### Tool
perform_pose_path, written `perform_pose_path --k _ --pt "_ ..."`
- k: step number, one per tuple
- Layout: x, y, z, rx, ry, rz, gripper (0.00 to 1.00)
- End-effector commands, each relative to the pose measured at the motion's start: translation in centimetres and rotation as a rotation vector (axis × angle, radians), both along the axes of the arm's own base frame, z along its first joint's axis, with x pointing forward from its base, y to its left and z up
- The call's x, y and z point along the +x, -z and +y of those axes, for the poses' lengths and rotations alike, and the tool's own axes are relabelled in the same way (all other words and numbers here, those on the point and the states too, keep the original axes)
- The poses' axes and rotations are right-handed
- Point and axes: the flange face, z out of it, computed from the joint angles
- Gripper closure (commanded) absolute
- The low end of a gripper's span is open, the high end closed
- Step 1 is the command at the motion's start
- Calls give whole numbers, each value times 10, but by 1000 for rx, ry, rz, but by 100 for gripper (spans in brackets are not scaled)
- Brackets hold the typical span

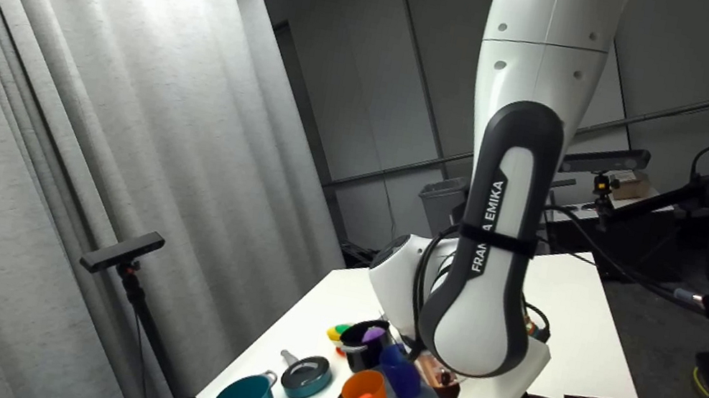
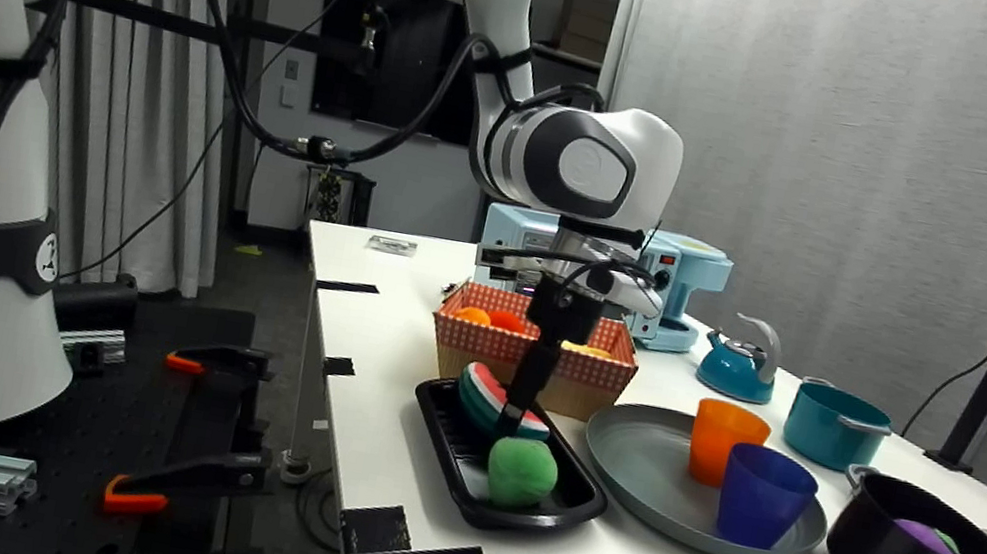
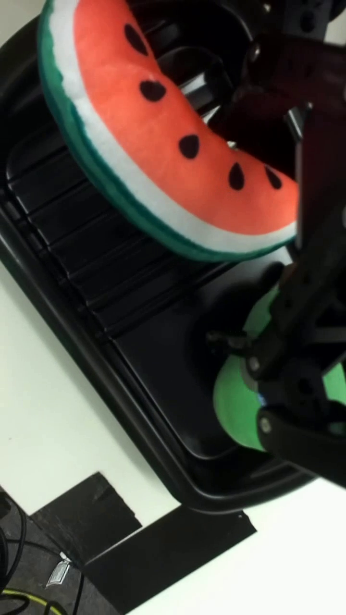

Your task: Put the pear plush toy on the oven tray

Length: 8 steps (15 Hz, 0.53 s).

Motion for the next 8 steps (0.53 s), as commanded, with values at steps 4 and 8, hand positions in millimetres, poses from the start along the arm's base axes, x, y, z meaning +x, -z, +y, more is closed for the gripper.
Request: perform_pose_path --k 4,8 --pt "5 5 11 -9 21 28 29" --pt "4 8 13 -13 21 32 58"
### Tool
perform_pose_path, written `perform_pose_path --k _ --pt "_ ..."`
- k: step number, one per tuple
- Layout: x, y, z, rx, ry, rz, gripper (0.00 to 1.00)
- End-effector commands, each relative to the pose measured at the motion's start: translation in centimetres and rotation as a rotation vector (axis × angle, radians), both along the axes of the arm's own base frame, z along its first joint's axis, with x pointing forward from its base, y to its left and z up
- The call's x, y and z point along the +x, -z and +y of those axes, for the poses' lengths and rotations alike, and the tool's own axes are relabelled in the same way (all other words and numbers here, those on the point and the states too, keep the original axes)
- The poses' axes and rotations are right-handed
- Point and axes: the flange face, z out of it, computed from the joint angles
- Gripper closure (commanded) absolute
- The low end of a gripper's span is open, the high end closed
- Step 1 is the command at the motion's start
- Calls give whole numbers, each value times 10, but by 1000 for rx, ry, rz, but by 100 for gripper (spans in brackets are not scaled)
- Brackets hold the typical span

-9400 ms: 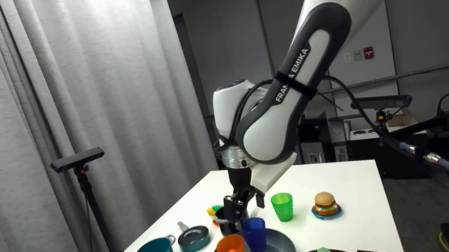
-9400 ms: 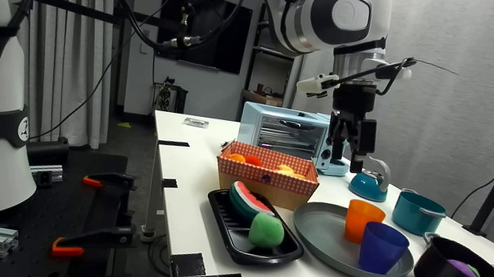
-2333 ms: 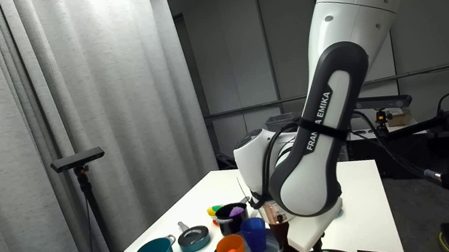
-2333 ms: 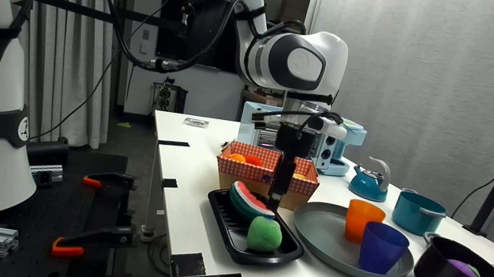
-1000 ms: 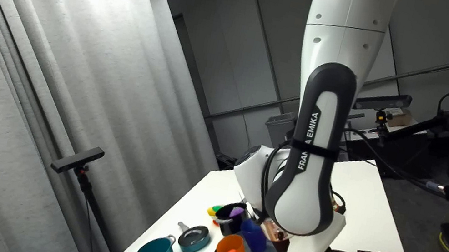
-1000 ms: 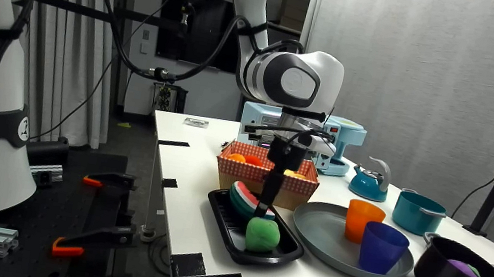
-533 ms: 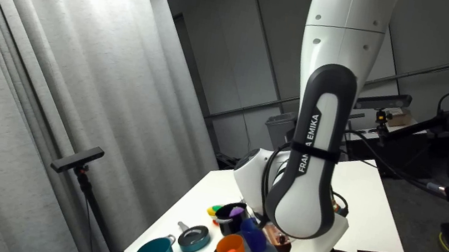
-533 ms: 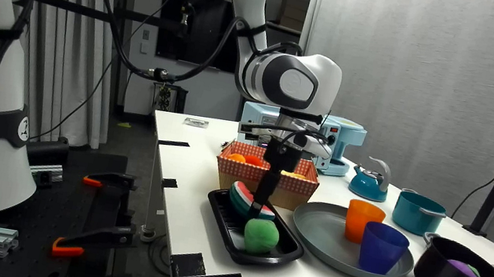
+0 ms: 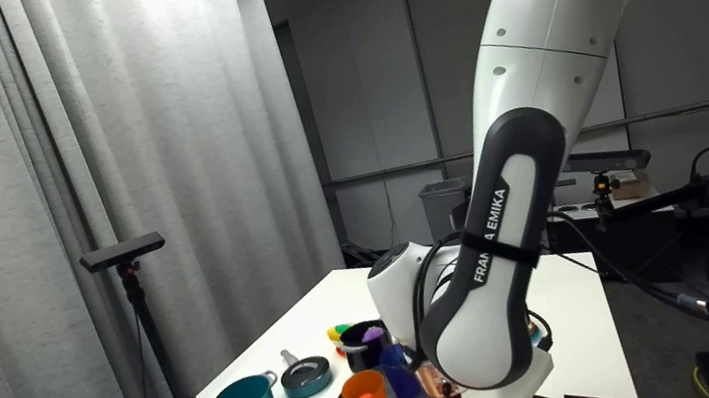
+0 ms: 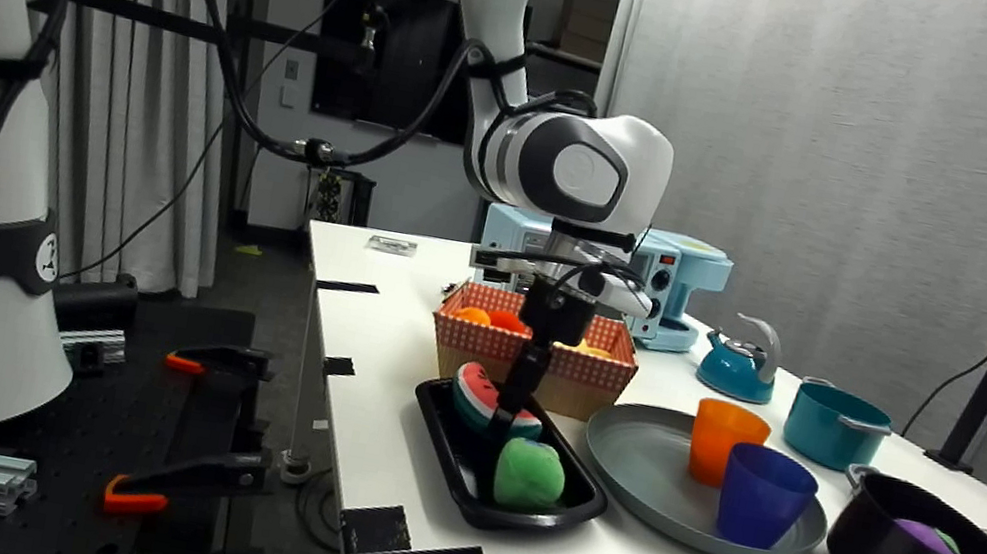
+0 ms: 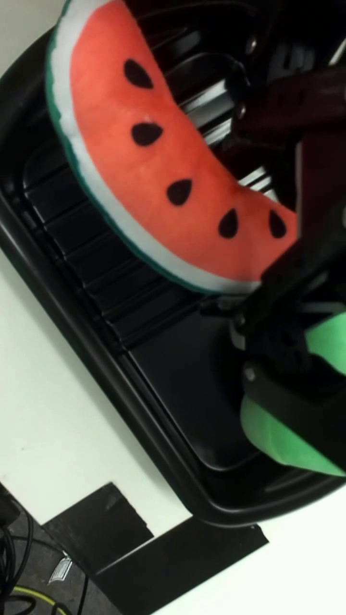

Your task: Put the pear plush toy on the oven tray

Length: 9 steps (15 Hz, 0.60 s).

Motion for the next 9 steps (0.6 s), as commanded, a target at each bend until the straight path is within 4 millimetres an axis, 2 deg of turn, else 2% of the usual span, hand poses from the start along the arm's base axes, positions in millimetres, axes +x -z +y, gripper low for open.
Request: perform_pose_path --k 1,5,7,9 --pt "6 2 3 -10 27 20 65" --pt "6 -4 4 -13 26 10 94" --pt "4 -12 5 -15 26 3 99" --pt "2 -21 7 -20 29 -10 97"
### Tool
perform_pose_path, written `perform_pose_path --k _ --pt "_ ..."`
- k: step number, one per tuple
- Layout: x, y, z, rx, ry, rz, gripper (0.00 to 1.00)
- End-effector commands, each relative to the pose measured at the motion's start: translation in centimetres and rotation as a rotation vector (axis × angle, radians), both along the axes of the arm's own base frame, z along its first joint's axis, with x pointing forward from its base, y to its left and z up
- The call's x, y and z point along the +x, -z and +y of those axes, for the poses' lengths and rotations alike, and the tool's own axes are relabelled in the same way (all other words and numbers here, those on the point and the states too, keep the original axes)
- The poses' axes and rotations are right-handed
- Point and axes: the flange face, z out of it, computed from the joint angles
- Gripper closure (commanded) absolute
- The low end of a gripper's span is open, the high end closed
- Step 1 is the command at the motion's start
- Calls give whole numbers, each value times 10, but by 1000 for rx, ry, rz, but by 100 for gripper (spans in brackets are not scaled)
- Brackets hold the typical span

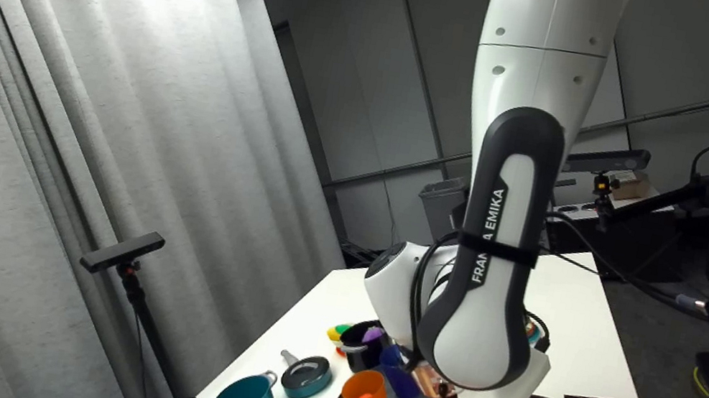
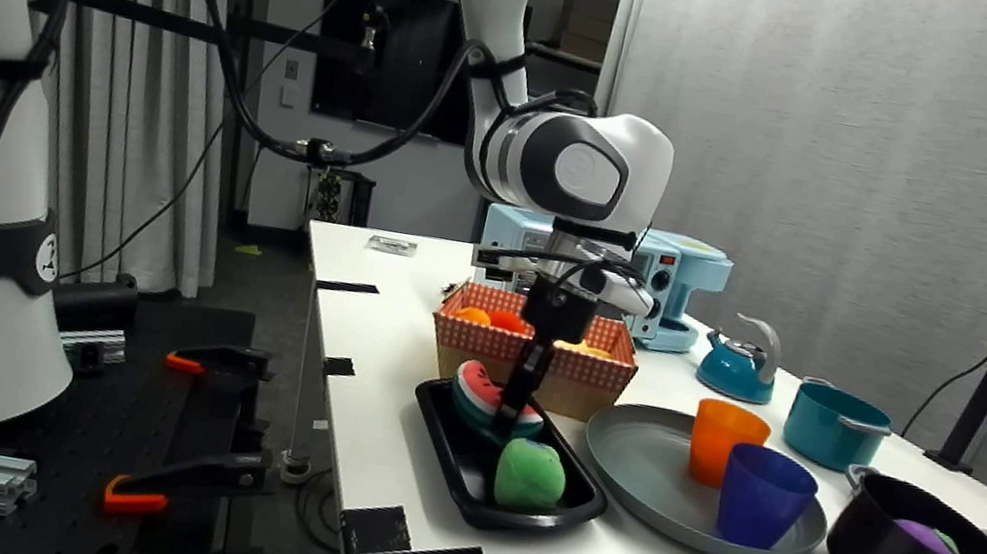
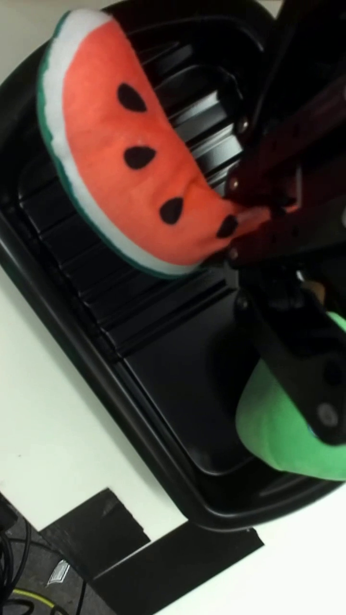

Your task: Put the pear plush toy on the oven tray

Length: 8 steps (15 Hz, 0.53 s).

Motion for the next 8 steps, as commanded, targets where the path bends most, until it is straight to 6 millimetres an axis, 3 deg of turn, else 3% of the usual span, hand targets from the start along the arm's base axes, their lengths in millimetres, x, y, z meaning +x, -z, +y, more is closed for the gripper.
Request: perform_pose_path --k 1,8 --pt "-2 -24 6 -16 27 -9 99" --pt "0 -72 19 -116 22 -125 97"
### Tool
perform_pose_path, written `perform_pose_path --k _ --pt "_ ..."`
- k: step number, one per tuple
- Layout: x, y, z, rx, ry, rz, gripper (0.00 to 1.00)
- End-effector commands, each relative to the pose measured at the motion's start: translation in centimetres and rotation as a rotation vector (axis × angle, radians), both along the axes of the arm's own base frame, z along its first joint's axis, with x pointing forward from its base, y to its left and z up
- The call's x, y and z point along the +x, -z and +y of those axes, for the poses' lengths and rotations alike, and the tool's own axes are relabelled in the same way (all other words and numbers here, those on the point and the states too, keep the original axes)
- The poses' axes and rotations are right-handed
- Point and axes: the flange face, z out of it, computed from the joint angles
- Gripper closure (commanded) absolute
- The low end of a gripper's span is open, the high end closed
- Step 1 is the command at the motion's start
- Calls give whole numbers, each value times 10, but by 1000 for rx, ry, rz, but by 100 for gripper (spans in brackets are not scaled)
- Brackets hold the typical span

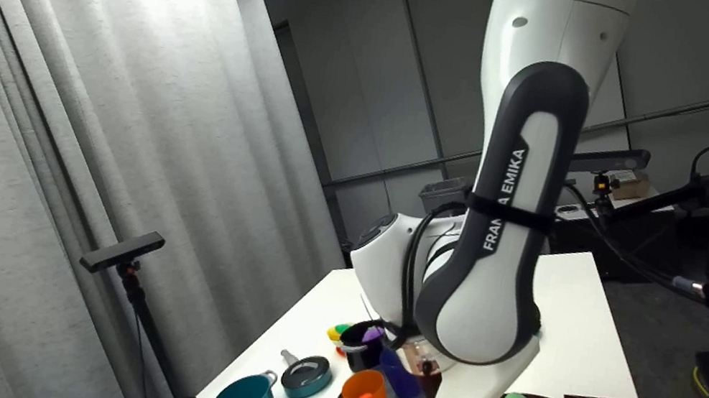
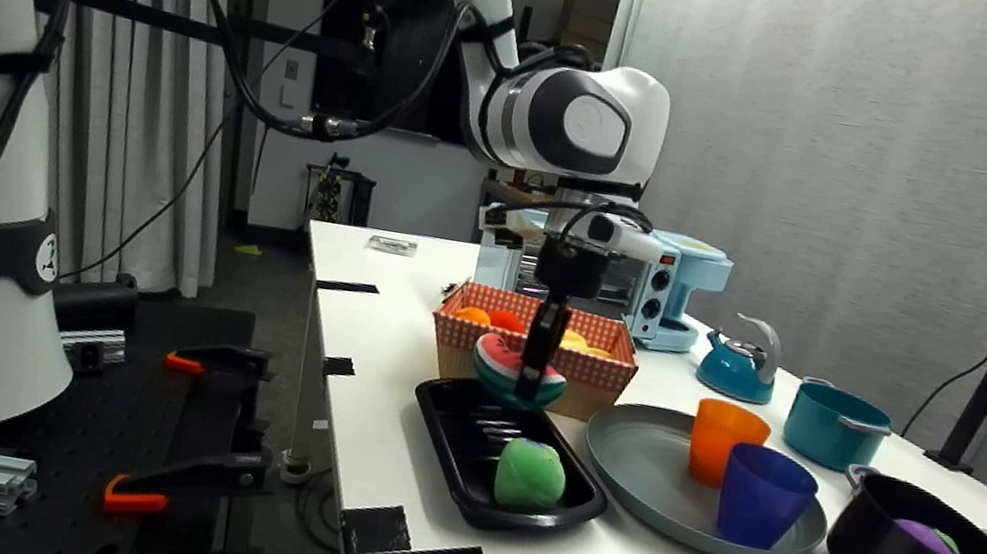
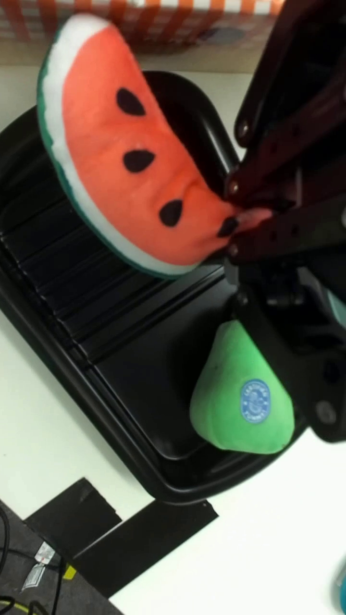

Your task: Put the pear plush toy on the oven tray

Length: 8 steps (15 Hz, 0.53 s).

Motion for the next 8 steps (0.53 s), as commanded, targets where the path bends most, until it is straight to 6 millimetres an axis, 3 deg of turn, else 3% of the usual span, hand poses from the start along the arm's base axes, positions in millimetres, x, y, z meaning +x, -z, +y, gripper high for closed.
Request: perform_pose_path --k 1,5,8 --pt "-5 -35 6 -81 6 -60 97" --pt "3 -62 14 -169 -30 -142 97" --pt "12 -67 23 -193 -72 -158 97"
